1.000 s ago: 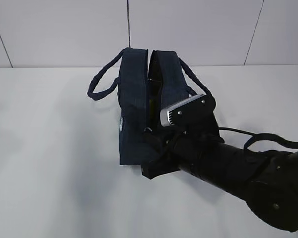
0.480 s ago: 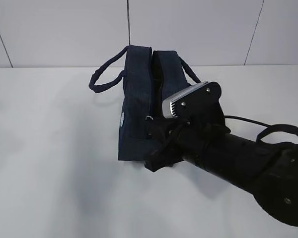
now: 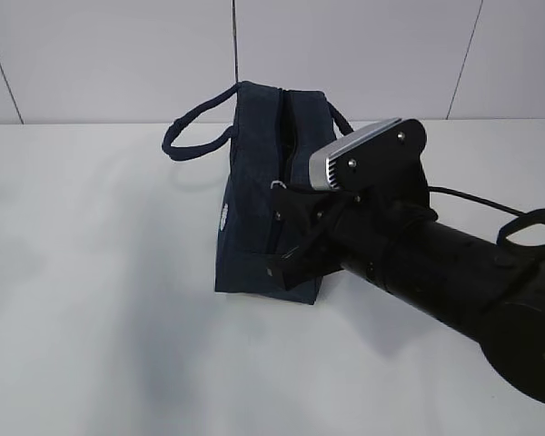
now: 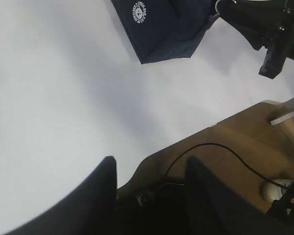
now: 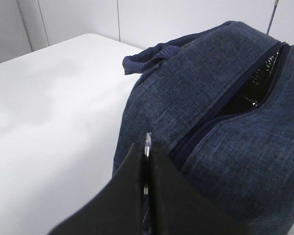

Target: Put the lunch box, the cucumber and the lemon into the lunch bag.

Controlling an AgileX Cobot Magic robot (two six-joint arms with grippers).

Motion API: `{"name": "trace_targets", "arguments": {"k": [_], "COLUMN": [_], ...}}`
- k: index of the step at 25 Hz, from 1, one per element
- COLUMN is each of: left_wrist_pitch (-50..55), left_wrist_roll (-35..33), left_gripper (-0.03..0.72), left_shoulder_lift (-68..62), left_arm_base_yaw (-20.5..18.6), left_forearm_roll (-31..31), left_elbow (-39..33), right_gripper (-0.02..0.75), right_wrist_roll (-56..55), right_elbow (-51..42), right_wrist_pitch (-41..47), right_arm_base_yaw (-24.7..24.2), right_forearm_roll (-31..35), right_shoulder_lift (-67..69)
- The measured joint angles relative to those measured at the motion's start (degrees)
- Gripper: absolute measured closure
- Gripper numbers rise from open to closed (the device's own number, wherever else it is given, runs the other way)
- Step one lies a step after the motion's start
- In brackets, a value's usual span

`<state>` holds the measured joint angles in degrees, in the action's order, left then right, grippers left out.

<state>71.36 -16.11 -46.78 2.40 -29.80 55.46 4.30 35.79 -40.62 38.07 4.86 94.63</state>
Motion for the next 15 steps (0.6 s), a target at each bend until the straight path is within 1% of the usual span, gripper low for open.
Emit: {"name": "trace_targets", "arguments": {"k": [2,4,8,15], "left_wrist_pitch": [-0.1,-0.1,-0.62,-4.02], "left_wrist_roll": [-0.34,-0.76,-3.91,-10.5], "left_gripper": [0.359,0.346,0.34,0.34], "left_shoulder_lift": [-0.47,-1.63,-5.29,-13.19], "left_arm_base_yaw": [0.0,0.0,0.0,0.0], "left_forearm_roll": [0.0,-0.73,-3.84,-4.7], "left_elbow": [0.0,0.0,0.0,0.0], "right_gripper": [0.738,0.738,0.738,0.738], "right_wrist_roll": [0.33,0.44,0.56,0.75], "right_elbow": [0.0,0.0,0.0,0.87], "right_wrist_pitch": [0.0,-0.11,-0.33,-0.33], "right_arm_base_yaw": [0.0,0.0,0.0,0.0], "right_forearm_roll": [0.04,0.14,0.18,0.27], "right_shoulder_lift": [-0.11,-0.13,-1.06,-1.68]}}
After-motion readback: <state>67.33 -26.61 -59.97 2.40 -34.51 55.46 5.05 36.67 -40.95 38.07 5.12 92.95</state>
